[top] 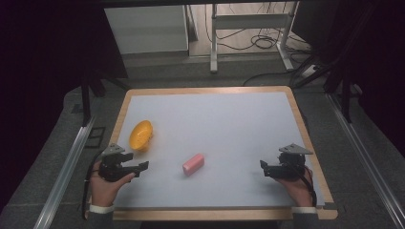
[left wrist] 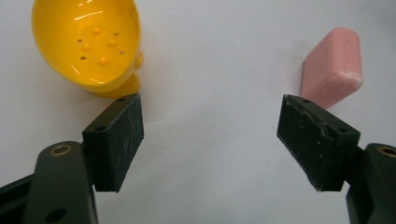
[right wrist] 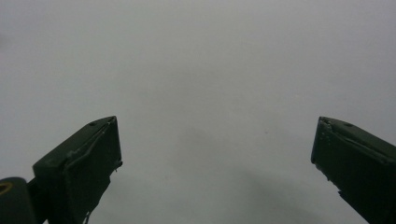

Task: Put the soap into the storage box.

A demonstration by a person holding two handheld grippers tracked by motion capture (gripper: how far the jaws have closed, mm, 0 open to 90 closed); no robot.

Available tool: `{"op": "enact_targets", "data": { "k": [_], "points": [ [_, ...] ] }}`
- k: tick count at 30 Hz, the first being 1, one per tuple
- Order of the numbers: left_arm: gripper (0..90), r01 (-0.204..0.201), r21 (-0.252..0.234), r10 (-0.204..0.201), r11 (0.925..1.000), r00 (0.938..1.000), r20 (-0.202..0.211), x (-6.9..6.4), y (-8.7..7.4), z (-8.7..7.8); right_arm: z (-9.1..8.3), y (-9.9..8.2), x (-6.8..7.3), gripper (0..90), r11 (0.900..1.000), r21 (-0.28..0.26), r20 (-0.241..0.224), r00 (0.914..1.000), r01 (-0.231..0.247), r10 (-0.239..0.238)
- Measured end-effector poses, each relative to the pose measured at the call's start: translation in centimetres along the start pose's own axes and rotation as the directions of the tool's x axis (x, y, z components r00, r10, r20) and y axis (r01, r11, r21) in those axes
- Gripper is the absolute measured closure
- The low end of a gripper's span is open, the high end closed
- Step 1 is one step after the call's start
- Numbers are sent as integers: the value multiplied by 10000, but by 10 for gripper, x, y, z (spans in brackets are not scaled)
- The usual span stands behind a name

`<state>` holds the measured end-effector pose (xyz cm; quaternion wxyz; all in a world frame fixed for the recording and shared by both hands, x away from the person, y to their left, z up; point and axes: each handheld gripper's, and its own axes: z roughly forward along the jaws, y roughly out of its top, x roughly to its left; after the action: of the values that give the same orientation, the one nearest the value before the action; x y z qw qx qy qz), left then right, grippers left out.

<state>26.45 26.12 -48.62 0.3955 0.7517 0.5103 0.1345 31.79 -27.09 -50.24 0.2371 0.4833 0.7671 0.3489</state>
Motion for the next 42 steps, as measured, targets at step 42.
{"op": "enact_targets", "data": {
  "k": [42],
  "points": [
    [203,-1029,694,1019,9923,9946,177,-32,35,9,-1,-1,6,15,9979,175,77,9980,621,-622]
  ]
}}
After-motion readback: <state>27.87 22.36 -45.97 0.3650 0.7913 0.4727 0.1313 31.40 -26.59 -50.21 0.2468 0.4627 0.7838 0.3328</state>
